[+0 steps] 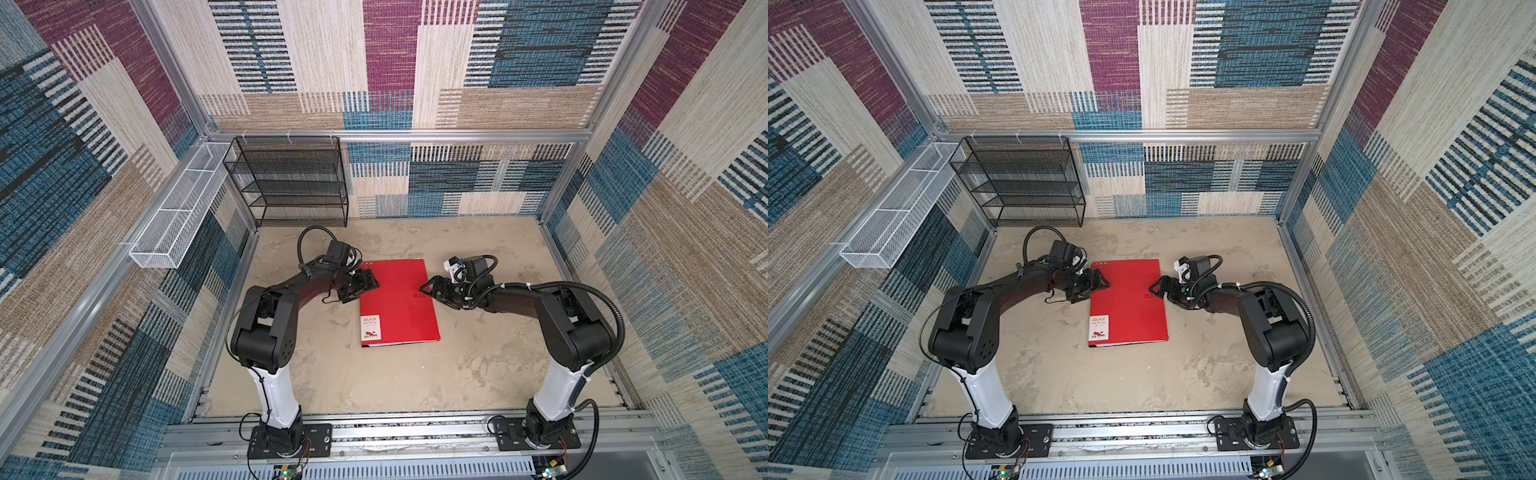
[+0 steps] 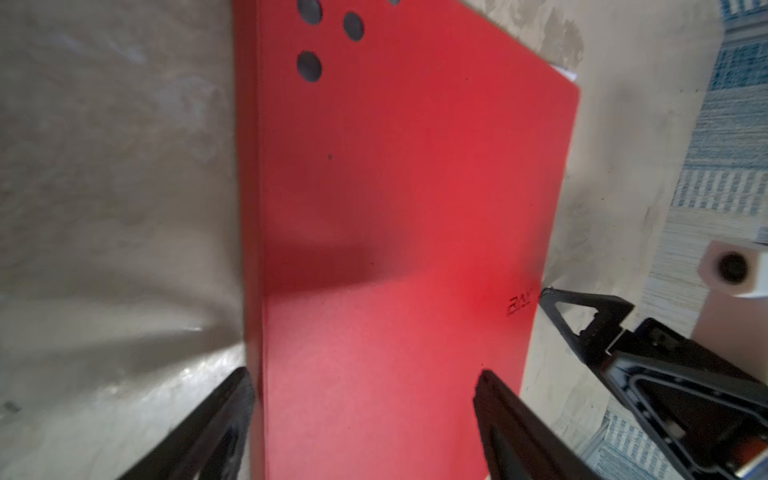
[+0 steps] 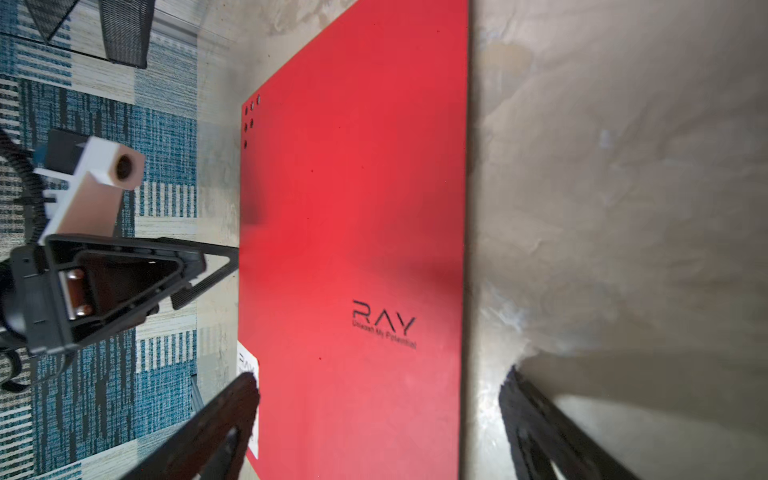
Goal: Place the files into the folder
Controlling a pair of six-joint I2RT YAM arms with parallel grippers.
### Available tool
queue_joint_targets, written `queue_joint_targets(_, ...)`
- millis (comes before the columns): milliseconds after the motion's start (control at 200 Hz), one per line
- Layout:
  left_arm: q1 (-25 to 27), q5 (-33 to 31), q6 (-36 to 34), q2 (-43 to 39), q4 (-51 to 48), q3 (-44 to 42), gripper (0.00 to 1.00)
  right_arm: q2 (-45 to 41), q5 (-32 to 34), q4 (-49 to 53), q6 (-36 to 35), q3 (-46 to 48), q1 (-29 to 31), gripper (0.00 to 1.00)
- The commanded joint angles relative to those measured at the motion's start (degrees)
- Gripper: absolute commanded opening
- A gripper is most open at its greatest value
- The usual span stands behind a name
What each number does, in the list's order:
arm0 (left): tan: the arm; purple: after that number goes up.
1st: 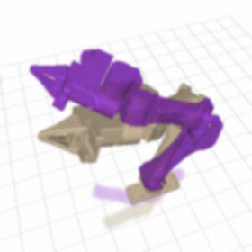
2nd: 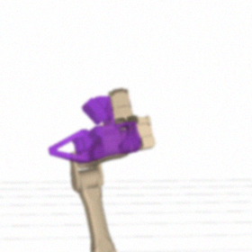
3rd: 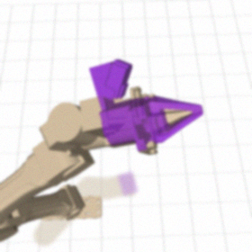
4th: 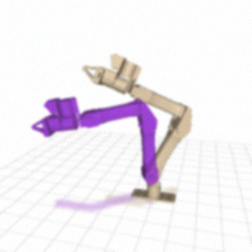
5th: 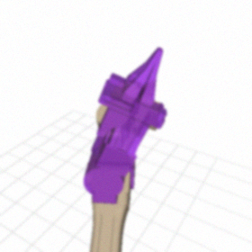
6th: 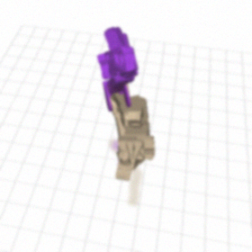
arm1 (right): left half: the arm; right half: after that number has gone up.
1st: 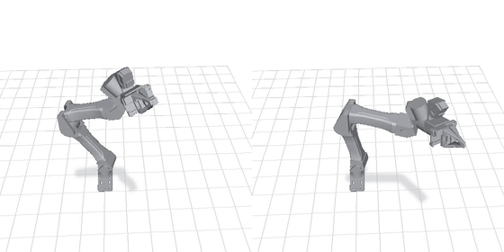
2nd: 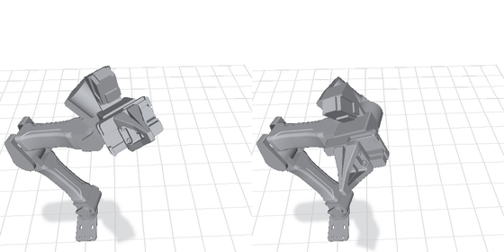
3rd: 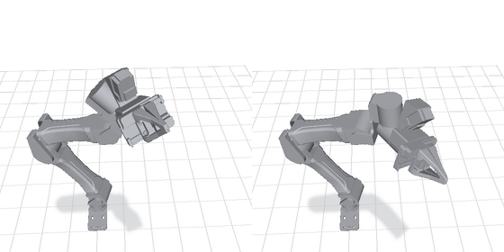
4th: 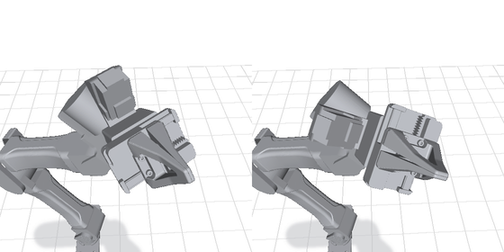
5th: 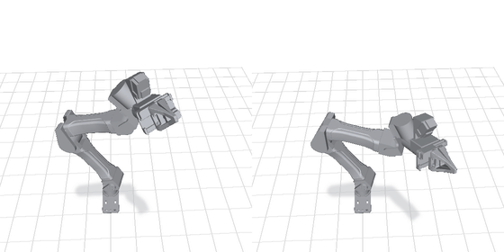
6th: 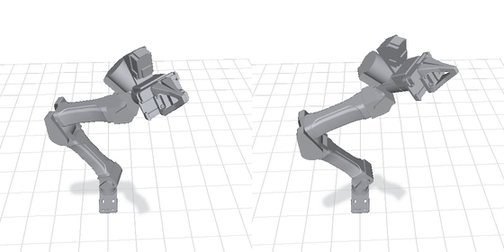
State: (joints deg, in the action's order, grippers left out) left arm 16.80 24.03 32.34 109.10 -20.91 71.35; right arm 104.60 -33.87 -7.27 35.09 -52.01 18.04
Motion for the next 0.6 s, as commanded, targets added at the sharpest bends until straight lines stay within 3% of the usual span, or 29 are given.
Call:
queue_joint_targets(0,1.76,1.48,-2.98,2.55,-1.11,1.14,0.8,-0.07,1.12,-0.29,-0.38,1.25,0.15,0.91)
queue_joint_targets(285,7.18,4.71,1.95,2.2,3.57,0.3,0.78,-8.54,7.25,3.66,0.48,7.04,-1.87,0.91)
queue_joint_targets(446,8.42,5.01,6.21,0.19,5.8,-2.75,0.77,-11.44,6.14,3.28,0.56,10.56,-3.02,0.94)
queue_joint_targets(491,8.16,4.11,6.68,-0.51,5.79,-3.08,0.8,-11.26,6.37,3.53,0.27,10.52,-3.07,1.0)
queue_joint_targets(551,7.35,2.69,5.9,-1.58,4.2,-1.81,0.86,-12.29,7.86,4.43,0.22,10.07,-3.15,1.0)
queue_joint_targets(571,6.98,2.34,5.6,-2.23,3.57,-1.27,0.99,-13.02,8.97,4.85,0.38,10.0,-3.2,1.0)
queue_joint_targets(596,6.42,1.87,5.06,-3.31,2.96,-0.77,0.99,-14.22,10.47,5.53,0.49,9.84,-3.33,1.0)
